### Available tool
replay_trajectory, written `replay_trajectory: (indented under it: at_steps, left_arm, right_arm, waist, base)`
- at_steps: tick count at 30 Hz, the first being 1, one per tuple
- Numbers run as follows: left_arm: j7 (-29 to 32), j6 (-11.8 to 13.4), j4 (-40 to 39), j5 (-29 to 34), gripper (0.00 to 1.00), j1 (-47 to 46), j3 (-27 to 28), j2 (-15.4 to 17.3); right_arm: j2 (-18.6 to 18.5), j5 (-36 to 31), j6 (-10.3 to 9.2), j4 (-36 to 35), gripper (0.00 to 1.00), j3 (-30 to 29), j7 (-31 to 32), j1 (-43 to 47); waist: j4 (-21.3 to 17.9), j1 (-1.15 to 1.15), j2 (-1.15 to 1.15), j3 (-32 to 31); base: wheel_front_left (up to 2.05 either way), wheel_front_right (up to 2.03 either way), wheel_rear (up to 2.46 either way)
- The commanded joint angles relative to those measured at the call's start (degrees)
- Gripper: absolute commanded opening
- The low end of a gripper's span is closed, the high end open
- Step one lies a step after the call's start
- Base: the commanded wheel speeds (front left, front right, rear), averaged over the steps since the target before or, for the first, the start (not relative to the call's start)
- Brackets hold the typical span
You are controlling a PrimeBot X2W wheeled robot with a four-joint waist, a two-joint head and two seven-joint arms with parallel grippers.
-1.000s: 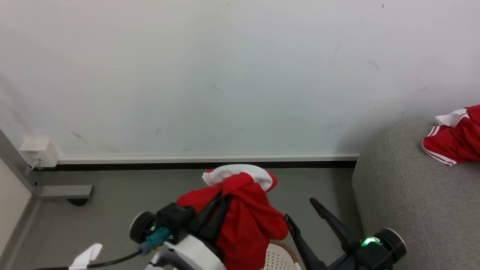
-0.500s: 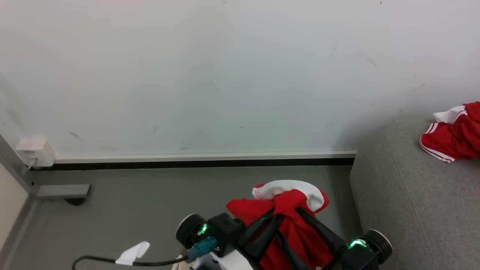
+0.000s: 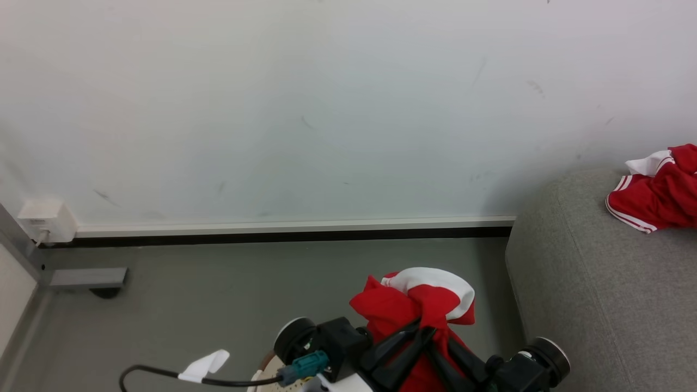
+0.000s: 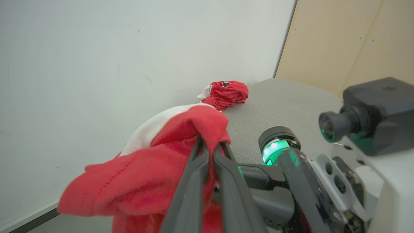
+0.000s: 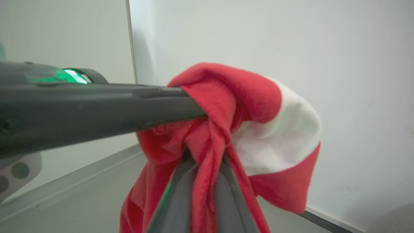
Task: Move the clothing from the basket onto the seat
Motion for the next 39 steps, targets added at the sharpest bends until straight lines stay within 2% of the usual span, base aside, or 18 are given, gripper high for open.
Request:
replay_trajectory:
  at_steps: [1,5,6,7,8,9,17,25,39]
  left_arm:
    - [0.0,0.1,-0.1,-1.0,0.0,-0.3,0.0,0.6]
    - [-0.4,0.5,0.5,-0.4,0.0,-0.4,0.2,1.1]
    - [-0.6,0.9,0.6,0.0,0.22,-0.4,0.3,1.3]
    - [-1.0,1.0,0.8,0.3,0.49,-0.4,0.4,1.4]
    - [-1.2,1.3,1.2,0.5,0.82,-0.3,0.5,1.5]
    - [-1.5,1.4,1.5,0.6,1.0,-0.2,0.5,1.6]
    - [-4.3,2.6,5.6,0.9,1.0,-0.1,1.0,1.2]
    - [-6.9,2.7,9.5,1.2,1.0,-0.6,0.4,0.7]
    - [-10.9,2.2,14.7,2.6,1.0,-4.8,-1.6,-0.8]
  right_arm:
    - [-0.6,0.5,0.02,0.2,0.0,-0.2,0.1,-0.9]
    - [-1.0,0.9,0.02,0.2,0.0,-1.5,0.1,-0.7]
    - [-1.0,0.9,0.02,0.1,0.0,-2.0,0.1,-0.6]
    - [-1.0,0.9,0.01,0.0,0.0,-2.5,0.1,-0.4]
    - [-1.2,0.9,-0.06,-0.2,0.0,-3.2,0.1,-0.2]
    - [-1.3,0.7,-0.08,-0.3,0.0,-3.9,0.1,0.0]
    - [-1.7,-0.4,-0.07,-1.9,0.0,-9.3,0.1,1.4]
    - [-2.5,-1.4,-0.07,-3.9,0.0,-13.9,0.1,2.7]
    - [-2.4,-3.0,-0.07,-6.7,0.0,-21.5,0.1,3.7]
  waist:
    - [0.0,0.0,0.0,0.1]
    - [-0.1,0.0,0.0,0.2]
    - [-0.1,0.0,0.0,0.3]
    - [-0.2,0.0,0.0,0.3]
    - [-0.3,0.0,0.0,0.4]
    - [-0.4,0.0,0.0,0.4]
    - [-2.5,0.0,0.0,1.3]
    - [-5.4,0.0,0.0,2.6]
    - [-10.1,0.0,0.0,8.9]
  base:
    - [0.0,0.0,0.0]
    - [0.0,0.0,0.0]
    - [0.0,0.0,0.0]
    - [0.0,0.0,0.0]
    - [0.0,0.0,0.0]
    - [0.0,0.0,0.0]
    - [0.0,0.0,0.0]
    - [0.0,0.0,0.0]
    - [0.0,0.0,0.0]
